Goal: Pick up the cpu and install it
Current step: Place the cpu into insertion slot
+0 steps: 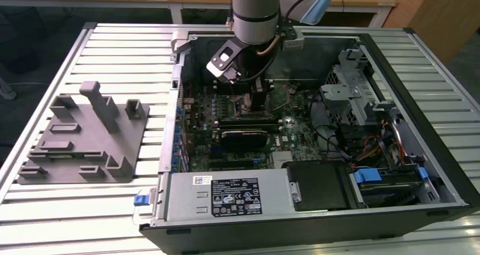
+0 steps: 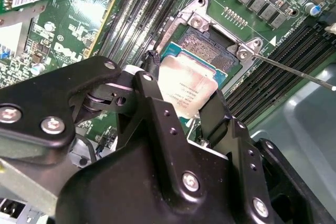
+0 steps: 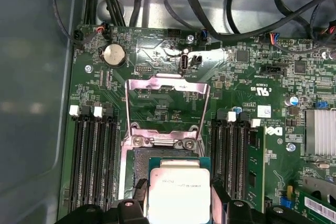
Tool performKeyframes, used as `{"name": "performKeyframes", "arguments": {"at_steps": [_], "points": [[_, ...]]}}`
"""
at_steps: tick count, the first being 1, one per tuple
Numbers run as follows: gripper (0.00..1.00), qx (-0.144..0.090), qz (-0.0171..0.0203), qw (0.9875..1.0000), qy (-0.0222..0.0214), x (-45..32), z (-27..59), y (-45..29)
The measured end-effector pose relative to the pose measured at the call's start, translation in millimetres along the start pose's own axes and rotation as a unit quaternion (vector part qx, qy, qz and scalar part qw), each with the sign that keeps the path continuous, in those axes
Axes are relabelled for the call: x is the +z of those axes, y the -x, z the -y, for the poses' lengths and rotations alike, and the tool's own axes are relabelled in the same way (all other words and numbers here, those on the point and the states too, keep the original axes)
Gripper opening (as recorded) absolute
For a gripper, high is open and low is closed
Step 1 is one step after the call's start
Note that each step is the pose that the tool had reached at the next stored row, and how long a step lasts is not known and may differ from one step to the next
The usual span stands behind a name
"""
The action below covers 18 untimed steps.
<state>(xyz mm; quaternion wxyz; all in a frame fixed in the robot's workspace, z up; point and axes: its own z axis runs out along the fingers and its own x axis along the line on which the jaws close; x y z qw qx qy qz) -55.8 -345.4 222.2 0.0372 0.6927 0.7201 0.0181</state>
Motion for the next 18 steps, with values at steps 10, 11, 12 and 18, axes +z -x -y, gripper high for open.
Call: {"name": "performKeyframes", "arguments": {"at_steps": [10, 11, 12, 18], "points": [[0.55, 0.0, 0.0016, 1.0, -0.0001, 6.6, 0.3, -6.5], [0.55, 0.0, 0.002, 1.0, 0.0, 7.3, 0.3, -7.1], [0.55, 0.0, 0.0025, 1.0, 0.0, 7.9, 0.3, -7.7], [0.55, 0.0, 0.005, 1.0, -0.0002, 12.5, 0.5, -10.6]]}}
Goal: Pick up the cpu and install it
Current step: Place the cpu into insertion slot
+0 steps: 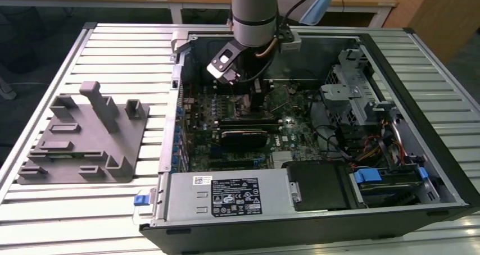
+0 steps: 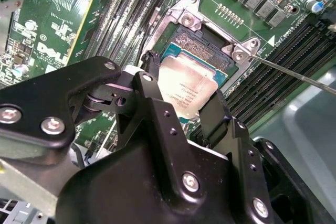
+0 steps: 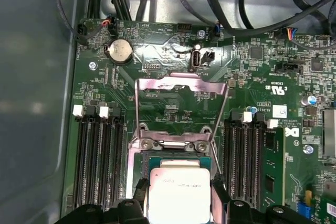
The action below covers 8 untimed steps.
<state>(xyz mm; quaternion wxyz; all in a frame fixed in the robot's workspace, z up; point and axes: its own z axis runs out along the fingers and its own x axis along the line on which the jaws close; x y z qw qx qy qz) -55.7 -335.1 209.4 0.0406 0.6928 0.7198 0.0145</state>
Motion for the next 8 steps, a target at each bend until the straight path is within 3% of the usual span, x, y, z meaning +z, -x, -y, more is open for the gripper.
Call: {"name": "performKeyframes", "arguments": {"at_steps": [8], "points": [[0.55, 0.001, 0.0009, 1.0, 0.0, 5.9, 0.5, -0.4]]}}
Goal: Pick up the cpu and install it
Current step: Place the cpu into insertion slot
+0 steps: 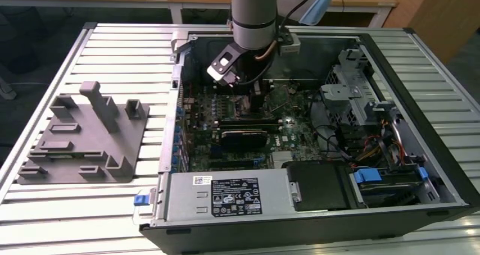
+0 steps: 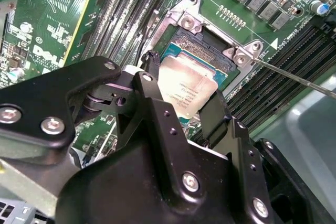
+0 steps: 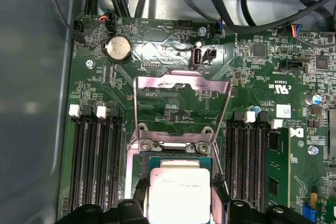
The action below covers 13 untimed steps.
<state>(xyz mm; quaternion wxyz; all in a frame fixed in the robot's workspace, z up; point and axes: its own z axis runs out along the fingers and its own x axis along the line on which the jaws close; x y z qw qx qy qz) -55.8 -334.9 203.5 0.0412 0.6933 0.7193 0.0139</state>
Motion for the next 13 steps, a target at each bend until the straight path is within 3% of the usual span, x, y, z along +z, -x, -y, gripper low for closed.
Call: {"name": "performKeyframes", "arguments": {"at_steps": [13], "points": [[0.55, 0.0, 0.0001, 1.0, -0.0001, 6.3, 1.9, -0.4]]}}
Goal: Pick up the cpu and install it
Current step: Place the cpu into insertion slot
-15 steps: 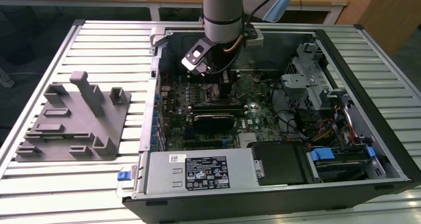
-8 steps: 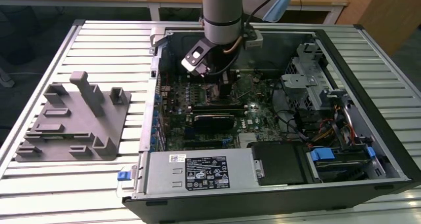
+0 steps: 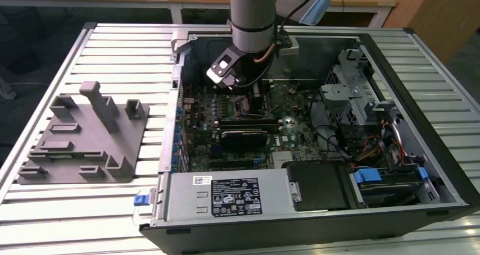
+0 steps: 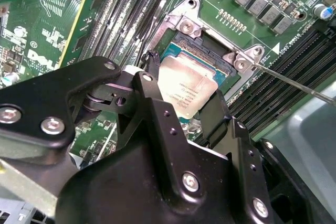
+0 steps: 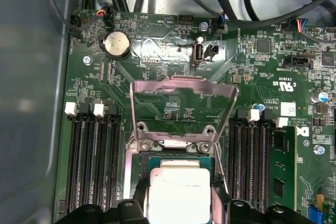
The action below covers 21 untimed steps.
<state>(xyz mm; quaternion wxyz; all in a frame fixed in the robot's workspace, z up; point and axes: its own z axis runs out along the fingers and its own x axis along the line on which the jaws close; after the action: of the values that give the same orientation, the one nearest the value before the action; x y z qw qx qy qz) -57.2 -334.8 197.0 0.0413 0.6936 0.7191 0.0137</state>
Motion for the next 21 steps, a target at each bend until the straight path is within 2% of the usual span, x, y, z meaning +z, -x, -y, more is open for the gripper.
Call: {"name": "performKeyframes", "arguments": {"at_steps": [21], "points": [[0.56, 0.0, -0.0001, 1.0, 0.0, 1.9, 0.2, -0.3]]}}
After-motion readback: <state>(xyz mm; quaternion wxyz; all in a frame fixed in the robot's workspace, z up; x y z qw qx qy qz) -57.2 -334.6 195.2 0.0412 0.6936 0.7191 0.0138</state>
